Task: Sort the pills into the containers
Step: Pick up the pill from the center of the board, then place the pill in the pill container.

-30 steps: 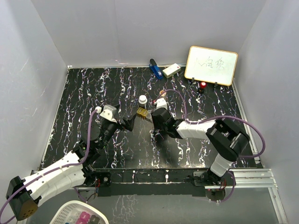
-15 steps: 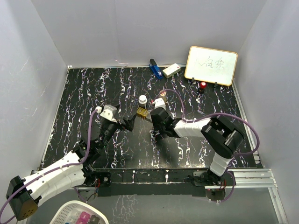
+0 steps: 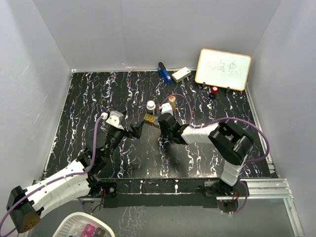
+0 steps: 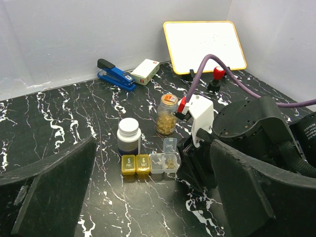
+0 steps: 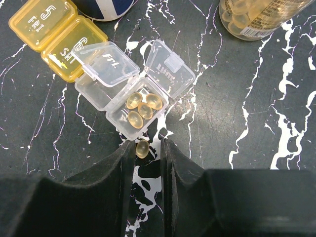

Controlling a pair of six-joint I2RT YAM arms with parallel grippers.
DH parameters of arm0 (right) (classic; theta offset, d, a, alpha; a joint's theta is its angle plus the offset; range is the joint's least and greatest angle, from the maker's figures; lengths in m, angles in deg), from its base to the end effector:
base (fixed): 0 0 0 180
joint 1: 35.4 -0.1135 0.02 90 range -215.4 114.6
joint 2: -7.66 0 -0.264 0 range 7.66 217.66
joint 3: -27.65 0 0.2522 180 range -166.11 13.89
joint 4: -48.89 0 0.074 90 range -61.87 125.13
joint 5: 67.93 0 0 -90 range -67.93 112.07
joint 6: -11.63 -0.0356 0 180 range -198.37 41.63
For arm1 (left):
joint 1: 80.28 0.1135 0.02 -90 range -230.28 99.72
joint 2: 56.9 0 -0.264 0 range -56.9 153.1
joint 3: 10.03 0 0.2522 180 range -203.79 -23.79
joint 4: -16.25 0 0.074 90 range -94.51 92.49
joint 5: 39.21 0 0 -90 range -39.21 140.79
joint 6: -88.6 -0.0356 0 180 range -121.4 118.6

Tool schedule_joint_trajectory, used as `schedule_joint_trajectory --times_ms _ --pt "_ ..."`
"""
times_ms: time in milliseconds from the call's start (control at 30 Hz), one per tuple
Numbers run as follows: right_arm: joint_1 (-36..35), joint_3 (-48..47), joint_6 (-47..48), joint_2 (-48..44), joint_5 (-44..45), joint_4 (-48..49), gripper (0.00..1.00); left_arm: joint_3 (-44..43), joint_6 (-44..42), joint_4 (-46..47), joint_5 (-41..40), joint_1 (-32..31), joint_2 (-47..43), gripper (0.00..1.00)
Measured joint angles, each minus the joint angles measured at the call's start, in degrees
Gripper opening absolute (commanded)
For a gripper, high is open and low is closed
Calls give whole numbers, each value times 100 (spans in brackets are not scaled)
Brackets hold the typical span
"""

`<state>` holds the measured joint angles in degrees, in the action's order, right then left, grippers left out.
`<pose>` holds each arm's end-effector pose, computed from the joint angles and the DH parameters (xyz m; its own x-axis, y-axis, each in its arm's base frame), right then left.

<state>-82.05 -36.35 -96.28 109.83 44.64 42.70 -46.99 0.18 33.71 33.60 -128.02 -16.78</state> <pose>0.2504 0.2454 0.1410 -0.6053 -0.2275 -0.7628 -0.3121 0.9494 -0.0355 0.1252 -0.1221 0.2964 0.1519 -0.2063 -0.9666 0.5188 0.8490 -0.0997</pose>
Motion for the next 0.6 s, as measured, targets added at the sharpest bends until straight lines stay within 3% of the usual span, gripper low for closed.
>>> schedule_joint_trajectory --times_ms 233,600 --pt "0 0 -2 -2 0 0 21 0 0 7 2 0 35 99" --pt "0 0 0 -2 17 -4 0 0 0 9 2 0 94 99"
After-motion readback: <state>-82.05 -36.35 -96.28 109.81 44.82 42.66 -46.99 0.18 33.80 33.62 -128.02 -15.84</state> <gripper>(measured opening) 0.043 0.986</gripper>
